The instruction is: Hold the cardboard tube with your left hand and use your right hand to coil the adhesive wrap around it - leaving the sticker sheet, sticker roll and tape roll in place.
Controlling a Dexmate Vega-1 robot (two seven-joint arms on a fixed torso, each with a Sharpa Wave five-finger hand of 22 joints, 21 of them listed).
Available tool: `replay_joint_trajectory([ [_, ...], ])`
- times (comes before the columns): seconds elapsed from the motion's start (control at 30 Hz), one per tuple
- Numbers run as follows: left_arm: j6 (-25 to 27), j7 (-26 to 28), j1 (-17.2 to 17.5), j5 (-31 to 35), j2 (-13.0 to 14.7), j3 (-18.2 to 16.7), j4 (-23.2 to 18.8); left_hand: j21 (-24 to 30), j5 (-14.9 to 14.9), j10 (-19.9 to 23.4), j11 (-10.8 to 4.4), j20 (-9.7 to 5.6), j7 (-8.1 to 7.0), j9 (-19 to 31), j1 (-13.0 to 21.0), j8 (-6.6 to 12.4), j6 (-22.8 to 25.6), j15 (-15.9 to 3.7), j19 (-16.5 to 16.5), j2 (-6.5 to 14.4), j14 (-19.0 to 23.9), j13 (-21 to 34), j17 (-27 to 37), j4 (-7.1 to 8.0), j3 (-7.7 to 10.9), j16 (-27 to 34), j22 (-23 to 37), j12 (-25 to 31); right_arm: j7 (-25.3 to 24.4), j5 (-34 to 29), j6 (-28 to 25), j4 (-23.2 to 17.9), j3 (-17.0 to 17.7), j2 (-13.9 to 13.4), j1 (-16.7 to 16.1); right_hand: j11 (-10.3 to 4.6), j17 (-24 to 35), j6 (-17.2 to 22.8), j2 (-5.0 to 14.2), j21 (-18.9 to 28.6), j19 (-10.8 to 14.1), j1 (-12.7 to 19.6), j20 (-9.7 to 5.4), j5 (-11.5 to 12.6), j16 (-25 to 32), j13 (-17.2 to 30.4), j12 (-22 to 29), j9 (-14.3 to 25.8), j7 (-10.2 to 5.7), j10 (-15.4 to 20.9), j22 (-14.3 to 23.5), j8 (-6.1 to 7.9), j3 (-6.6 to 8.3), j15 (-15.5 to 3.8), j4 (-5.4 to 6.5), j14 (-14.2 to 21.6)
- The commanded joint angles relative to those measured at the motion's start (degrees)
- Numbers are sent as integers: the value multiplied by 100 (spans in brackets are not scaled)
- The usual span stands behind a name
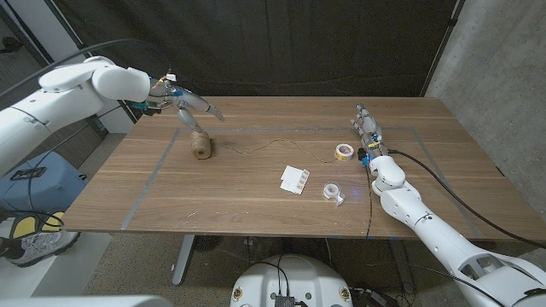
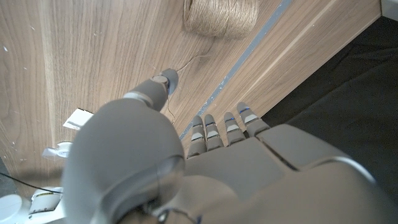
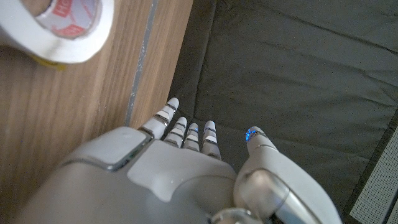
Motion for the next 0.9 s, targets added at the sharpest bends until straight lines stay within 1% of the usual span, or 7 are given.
replay_joint_trajectory([
  [0.03, -409, 10, 9, 322, 73, -37, 50, -6, -60, 13, -49, -21, 32, 23, 61, -8, 8, -12, 49, -26, 73, 23, 23, 8, -55, 35, 12, 49, -111, -34, -19, -74, 6, 7, -84, -2, 19, -55, 18, 15, -37, 68, -118, -8, 1, 32, -35, 16, 1, -69, 18, -9, 4, -38, -53, -58],
  [0.4, -679, -29, 76, 509, 101, -21, 82, -4, -146, 6, -66, -31, 18, 28, 82, -2, 56, -23, 66, -48, 80, 43, 27, 36, -127, 26, 15, 77, -164, -34, -19, -86, 2, 34, -145, -4, 22, -88, 21, 15, -52, 67, -108, -12, -3, 31, -29, 17, 9, -104, 19, -6, 4, -32, -63, -99],
  [0.6, -791, 46, 92, 593, 94, -30, 200, -6, -180, -3, -67, -30, 35, 31, 95, -20, 26, -19, 66, -38, 83, 52, 30, 50, -152, 24, 16, 88, -203, -37, -37, -150, 0, 32, -202, 12, 25, -98, 23, 10, -72, 65, -99, -14, -1, 31, -26, 17, 9, -120, 19, -1, 4, -18, -68, -112],
  [0.9, -861, -160, 106, 514, 137, -13, 199, -8, -233, 12, -72, -41, 18, 34, 97, -25, 38, -23, 67, -42, 86, 68, 32, 70, -202, 18, 18, 118, -259, -31, -54, -204, 8, 34, -277, 2, 29, -135, 25, 8, -92, 59, -82, -17, 3, 31, -23, 18, 7, -148, 19, -4, 2, -10, -72, -130],
])
